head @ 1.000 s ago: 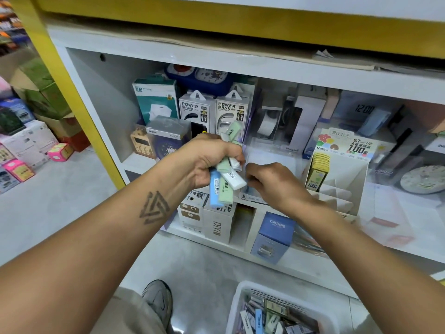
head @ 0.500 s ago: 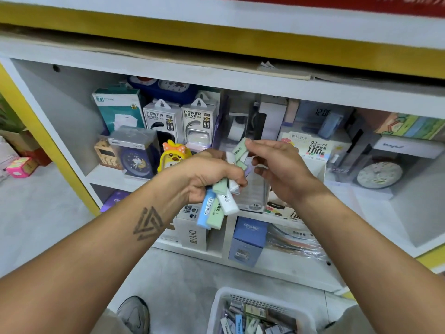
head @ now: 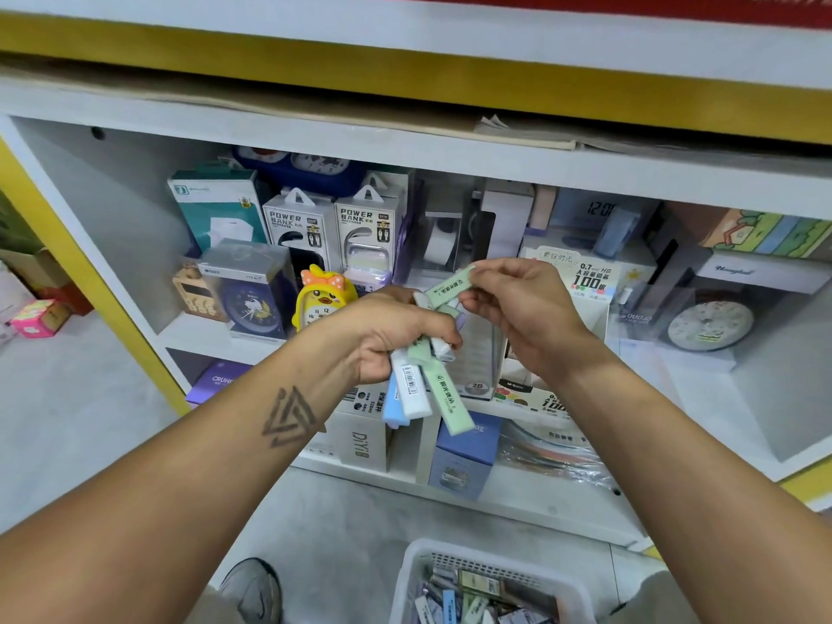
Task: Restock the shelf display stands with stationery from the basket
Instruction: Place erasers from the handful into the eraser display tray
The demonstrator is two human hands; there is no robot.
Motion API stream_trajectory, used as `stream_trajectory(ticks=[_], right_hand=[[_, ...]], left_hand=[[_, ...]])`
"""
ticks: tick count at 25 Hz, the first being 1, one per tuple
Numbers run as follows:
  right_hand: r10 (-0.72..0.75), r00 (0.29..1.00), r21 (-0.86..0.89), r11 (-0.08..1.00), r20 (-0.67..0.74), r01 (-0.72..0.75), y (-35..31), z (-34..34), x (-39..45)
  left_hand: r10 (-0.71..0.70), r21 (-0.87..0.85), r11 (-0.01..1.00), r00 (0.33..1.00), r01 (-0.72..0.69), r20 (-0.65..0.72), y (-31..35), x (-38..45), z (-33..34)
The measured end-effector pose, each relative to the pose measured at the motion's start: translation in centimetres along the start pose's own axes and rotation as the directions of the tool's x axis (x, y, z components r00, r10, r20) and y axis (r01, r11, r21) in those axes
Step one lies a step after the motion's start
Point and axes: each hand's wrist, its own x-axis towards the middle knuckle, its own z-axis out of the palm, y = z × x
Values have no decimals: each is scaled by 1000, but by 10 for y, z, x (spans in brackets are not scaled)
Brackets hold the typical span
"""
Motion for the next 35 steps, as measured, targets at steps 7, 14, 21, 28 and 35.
stream_trajectory(ticks=[7, 14, 21, 28, 35], right_hand=[[14, 991, 144, 990, -132, 5, -7, -2, 4], [-295, 919, -688, 610, 262, 392, 24, -4, -2], [-322, 835, -748, 378, 446, 546, 38, 0, -5], [-243, 839, -798, 269, 486, 540, 38, 1, -10], [-190, 835, -819, 177, 516, 546, 39, 1, -8]], left_hand=[[-23, -62, 998, 1000, 22, -20, 4, 3, -11], [-20, -72, 997, 995, 13, -97, 19, -11, -54], [48, -21, 998, 985, -52, -165, 14, -21, -63], [36, -24, 999, 990, -40, -136, 12, -22, -57], [31, -96, 994, 991, -43, -130, 11, -18, -47]])
